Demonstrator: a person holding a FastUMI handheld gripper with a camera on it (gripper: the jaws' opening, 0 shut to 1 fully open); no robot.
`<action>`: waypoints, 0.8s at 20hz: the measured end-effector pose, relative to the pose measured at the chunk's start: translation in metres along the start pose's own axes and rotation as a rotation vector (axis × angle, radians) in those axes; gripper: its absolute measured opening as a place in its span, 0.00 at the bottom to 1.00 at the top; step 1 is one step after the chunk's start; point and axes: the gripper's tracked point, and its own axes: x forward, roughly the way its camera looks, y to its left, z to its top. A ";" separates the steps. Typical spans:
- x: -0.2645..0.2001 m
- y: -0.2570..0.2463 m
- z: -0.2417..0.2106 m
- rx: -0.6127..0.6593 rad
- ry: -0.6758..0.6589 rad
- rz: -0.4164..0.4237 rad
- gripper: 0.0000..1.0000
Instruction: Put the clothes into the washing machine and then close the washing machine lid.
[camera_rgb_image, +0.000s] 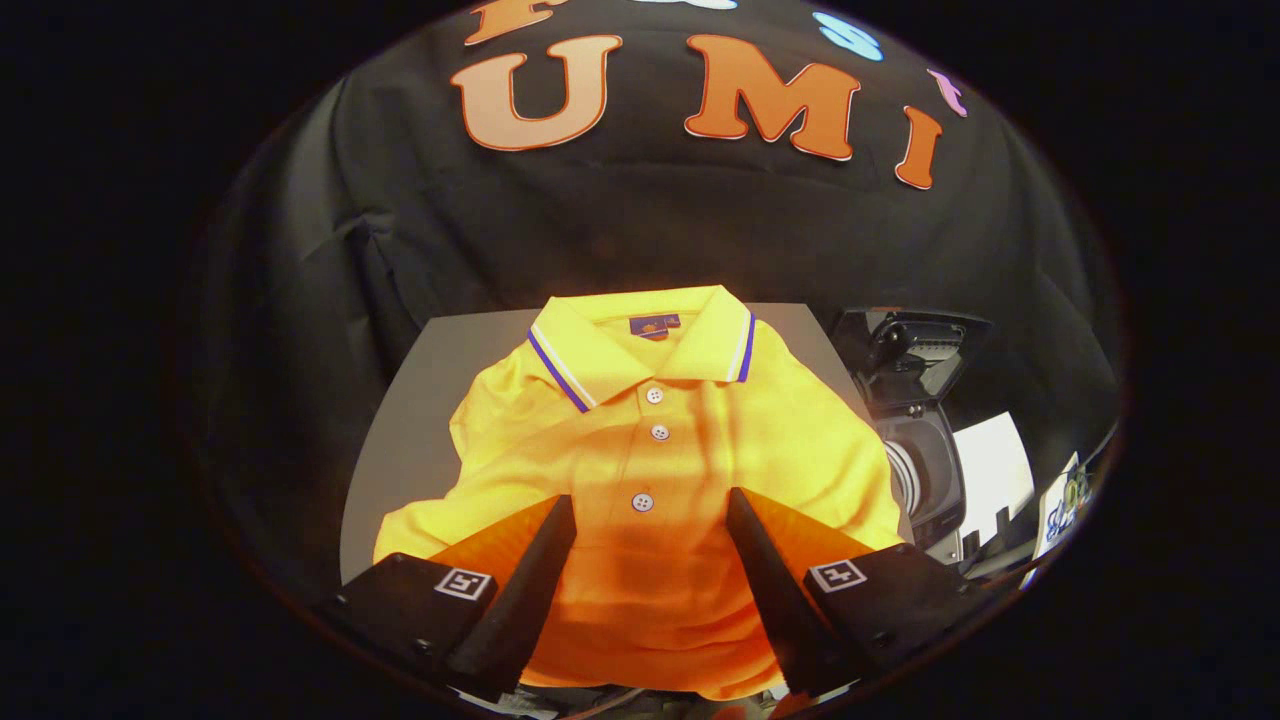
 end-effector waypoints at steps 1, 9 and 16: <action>0.000 0.000 -0.001 -0.011 0.004 -0.007 0.99; 0.002 0.002 -0.003 -0.037 -0.037 0.045 0.97; 0.010 0.004 -0.007 -0.066 -0.073 0.104 0.49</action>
